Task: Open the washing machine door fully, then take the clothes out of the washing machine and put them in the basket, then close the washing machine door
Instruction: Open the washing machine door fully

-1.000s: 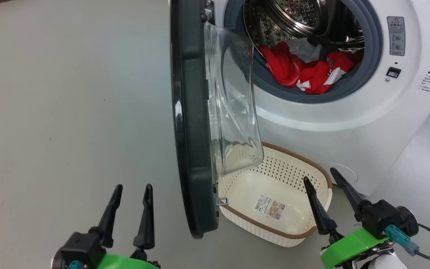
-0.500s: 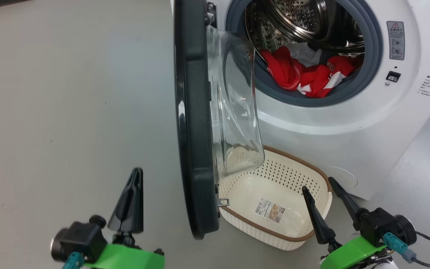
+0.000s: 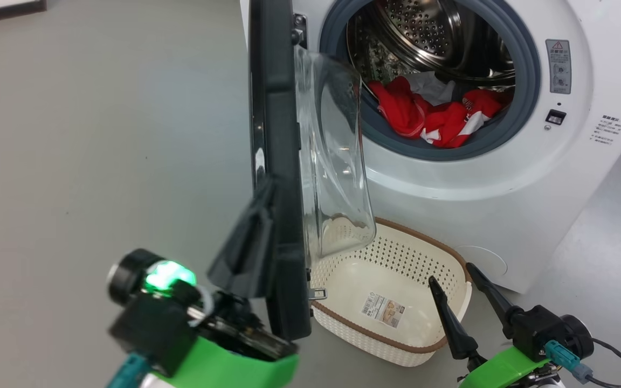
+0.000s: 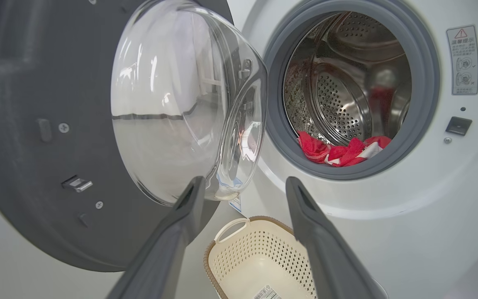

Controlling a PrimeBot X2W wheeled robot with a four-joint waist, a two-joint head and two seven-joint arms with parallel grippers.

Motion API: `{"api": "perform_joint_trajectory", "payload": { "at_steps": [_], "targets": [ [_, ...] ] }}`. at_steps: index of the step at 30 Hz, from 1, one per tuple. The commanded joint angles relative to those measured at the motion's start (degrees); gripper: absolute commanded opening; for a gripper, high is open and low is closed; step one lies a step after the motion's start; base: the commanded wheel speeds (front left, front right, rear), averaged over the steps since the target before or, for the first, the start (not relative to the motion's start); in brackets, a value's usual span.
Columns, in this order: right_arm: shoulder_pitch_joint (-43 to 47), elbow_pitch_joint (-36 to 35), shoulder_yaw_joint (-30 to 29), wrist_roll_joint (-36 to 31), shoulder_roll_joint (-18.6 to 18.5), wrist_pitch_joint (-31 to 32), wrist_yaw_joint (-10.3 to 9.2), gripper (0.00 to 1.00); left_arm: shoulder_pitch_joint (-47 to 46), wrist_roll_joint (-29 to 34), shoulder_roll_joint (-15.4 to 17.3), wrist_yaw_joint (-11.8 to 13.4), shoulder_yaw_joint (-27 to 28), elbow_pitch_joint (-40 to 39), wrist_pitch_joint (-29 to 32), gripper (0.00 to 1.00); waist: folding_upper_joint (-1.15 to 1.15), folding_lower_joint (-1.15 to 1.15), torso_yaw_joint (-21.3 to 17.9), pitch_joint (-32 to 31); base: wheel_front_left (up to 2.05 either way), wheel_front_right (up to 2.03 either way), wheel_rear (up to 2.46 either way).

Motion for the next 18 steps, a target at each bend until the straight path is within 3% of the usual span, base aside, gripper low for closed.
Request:
{"api": "perform_joint_trajectory", "payload": {
  "at_steps": [1, 9, 18],
  "targets": [
    [-0.35, -1.19, 1.42, -0.25, 0.09, -0.37, 0.20, 1.00, -2.40, 0.18, 0.38, -0.58, -0.13, -2.09, 0.99, 0.00, 0.00, 0.00, -0.27, -0.04, 0.00, 0.00, 0.00],
    [-0.35, -1.13, 1.70, -0.17, 0.09, -0.37, 0.20, 1.00, -1.37, -2.42, 0.18, -0.61, -8.74, 2.42, 5.03, 0.00, 0.00, 0.00, -1.17, 0.13, 0.00, 0.00, 0.00],
    [-0.49, -1.16, 1.32, -0.71, 0.09, -0.37, 0.20, 1.00, -0.53, -4.49, 0.62, 0.06, -9.49, 10.77, 7.05, 0.00, 0.00, 0.00, -1.55, 0.93, 0.00, 0.00, 0.00]
  ]
}}
